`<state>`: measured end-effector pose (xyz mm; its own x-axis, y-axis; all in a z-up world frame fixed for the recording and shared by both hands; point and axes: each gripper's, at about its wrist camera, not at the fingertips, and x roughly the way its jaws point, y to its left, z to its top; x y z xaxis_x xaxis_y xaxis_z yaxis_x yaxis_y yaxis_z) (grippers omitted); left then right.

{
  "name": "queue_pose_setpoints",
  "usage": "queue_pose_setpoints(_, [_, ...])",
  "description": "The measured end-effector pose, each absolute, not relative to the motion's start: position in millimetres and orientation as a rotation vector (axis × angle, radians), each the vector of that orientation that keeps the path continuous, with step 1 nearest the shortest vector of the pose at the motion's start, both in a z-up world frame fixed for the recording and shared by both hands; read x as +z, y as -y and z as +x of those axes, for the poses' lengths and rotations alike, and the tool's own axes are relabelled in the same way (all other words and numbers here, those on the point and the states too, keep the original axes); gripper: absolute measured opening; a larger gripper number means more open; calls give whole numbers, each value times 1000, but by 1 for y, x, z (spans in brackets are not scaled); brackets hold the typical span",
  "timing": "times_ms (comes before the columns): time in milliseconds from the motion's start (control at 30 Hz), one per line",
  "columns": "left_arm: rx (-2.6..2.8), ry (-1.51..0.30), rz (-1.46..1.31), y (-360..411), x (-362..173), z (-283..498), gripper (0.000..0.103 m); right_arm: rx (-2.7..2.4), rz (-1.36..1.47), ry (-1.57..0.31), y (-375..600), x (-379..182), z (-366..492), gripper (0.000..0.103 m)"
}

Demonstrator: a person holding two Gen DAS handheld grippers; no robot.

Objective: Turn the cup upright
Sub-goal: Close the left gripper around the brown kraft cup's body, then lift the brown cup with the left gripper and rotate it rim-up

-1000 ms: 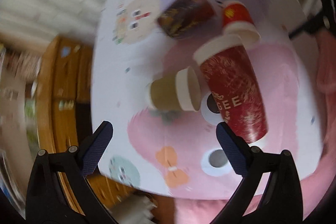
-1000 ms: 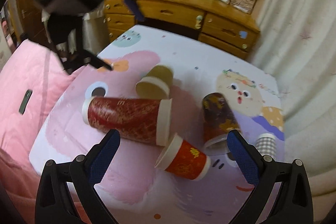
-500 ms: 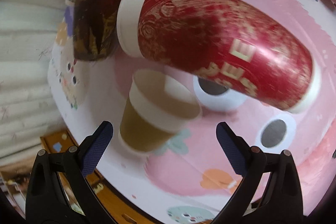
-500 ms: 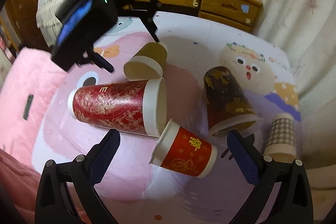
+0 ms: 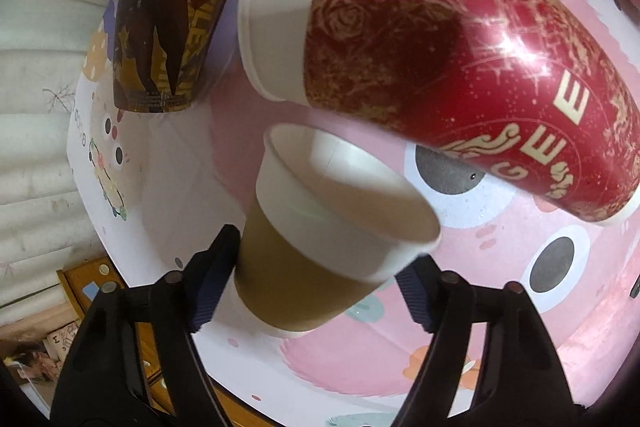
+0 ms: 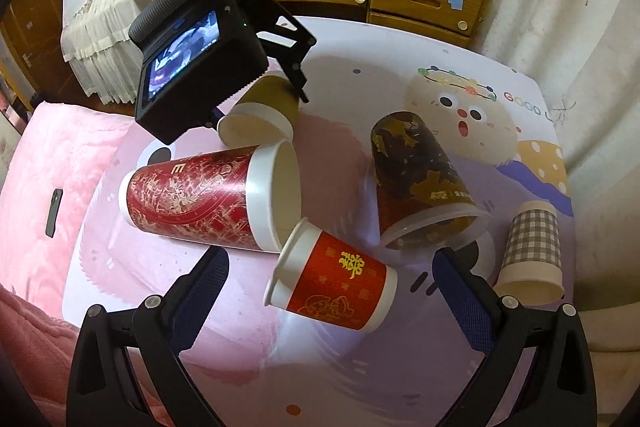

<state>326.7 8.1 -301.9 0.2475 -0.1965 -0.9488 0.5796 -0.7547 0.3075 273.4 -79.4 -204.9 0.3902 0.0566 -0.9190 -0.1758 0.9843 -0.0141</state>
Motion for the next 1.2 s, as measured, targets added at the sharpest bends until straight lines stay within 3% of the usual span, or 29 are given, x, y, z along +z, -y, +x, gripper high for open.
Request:
queue_pose_setpoints(200, [-1519,-385,1848,-29,-302,316,67,143,-121,-1142,74,-195,269,103])
queue_pose_setpoints(667, [-961,-756,1460,-114,-276,307,65,99,-53,-1086,37,-163,243,103])
queue_pose_setpoints(1200, [-487,-1033,594,-187,-189,258,65,-55,660,-1164,42,-141,176,103])
